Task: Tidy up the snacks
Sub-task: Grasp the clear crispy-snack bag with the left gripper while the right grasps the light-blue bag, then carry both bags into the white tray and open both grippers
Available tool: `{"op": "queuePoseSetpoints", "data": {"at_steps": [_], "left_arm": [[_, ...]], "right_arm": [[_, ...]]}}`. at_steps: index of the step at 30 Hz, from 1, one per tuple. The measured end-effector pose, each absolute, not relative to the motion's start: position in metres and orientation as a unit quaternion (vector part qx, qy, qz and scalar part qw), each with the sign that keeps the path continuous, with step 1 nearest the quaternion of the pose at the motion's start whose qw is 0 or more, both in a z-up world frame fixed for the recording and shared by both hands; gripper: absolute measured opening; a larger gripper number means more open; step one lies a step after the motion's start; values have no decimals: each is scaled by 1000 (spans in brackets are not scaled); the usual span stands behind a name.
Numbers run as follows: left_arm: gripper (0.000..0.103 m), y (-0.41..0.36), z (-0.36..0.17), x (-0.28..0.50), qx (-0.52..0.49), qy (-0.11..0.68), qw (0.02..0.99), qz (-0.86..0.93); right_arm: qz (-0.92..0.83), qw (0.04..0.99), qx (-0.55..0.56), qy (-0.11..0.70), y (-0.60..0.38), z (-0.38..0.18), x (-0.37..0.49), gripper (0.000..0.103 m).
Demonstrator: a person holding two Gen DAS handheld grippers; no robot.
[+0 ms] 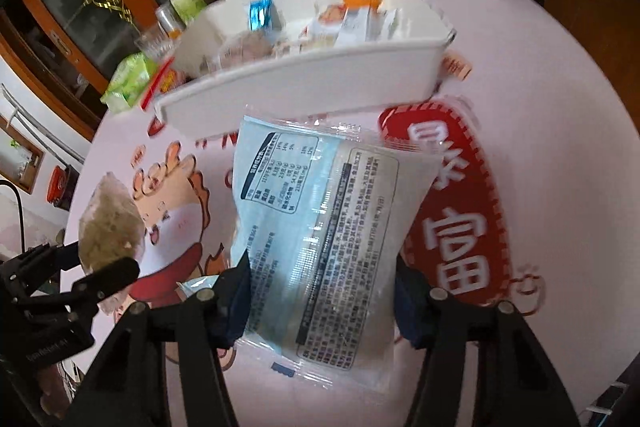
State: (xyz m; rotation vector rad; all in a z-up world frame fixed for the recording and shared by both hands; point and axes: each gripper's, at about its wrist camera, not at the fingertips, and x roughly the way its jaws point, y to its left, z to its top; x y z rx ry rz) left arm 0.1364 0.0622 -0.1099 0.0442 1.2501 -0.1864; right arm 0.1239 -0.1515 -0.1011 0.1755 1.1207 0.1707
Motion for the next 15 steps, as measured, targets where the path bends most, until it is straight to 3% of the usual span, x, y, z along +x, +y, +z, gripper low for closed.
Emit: {"op": "queuePoseSetpoints", "data": {"at_steps": [15], "left_arm": [[61,39,67,185,57,434,896,-80]], "right_arm": [[69,921,21,384,-182,71,187,60]]}}
